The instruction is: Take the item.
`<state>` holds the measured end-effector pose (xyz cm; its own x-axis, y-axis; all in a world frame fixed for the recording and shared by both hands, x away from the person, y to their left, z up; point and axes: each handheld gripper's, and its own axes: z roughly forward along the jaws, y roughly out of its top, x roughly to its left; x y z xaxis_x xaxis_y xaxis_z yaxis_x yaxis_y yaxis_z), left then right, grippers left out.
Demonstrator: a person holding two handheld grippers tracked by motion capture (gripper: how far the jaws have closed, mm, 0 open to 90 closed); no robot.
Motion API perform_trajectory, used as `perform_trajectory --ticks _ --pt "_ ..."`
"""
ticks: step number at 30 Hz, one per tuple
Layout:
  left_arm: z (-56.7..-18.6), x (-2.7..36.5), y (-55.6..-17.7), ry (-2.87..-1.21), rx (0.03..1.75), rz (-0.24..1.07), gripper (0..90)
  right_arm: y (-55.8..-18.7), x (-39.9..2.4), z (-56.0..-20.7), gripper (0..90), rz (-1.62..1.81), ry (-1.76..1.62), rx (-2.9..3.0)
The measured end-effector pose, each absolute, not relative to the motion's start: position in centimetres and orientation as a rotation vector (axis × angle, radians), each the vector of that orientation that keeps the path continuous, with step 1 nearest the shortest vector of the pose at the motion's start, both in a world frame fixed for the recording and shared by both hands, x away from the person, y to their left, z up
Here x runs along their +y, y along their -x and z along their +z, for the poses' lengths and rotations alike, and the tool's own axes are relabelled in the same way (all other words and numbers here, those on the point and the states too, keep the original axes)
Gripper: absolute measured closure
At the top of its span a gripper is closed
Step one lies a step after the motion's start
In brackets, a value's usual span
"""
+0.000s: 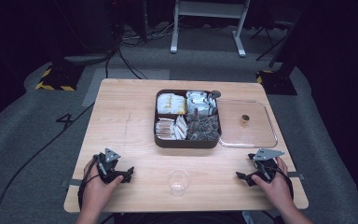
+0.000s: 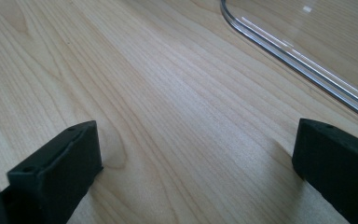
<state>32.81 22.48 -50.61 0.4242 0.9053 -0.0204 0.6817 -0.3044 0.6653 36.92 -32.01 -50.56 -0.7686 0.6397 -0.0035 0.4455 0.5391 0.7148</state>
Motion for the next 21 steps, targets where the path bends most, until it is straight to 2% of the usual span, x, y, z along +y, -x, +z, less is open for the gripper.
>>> perform_trajectory --ticks 12,14,15,16,17,21 --pt "-50.56 22.55 -32.78 -2.083 1.333 0.476 0.7 -37.30 -32.01 -50.56 2.2 1.061 -0.894 2.523" --pt "-50.50 22.68 -32.75 -2.069 1.326 0.489 4.8 -37.29 -32.00 -50.58 2.2 1.064 -0.894 2.522" --pt "-50.45 22.71 -32.71 -2.064 1.332 0.494 11.7 -37.20 -31.99 -50.55 2.2 1.058 -0.905 2.517" --pt "-50.35 22.77 -32.65 -2.063 1.337 0.501 11.7 -37.20 -31.99 -50.55 2.2 1.058 -0.905 2.517" --pt "-50.21 22.79 -32.51 -2.060 1.347 0.500 18.7 -37.09 -31.97 -50.55 2.4 1.054 -0.918 2.509" --pt "-49.69 22.79 -32.18 -2.087 1.366 0.488 26.5 -37.04 -31.99 -50.56 2.8 1.054 -0.915 2.503"
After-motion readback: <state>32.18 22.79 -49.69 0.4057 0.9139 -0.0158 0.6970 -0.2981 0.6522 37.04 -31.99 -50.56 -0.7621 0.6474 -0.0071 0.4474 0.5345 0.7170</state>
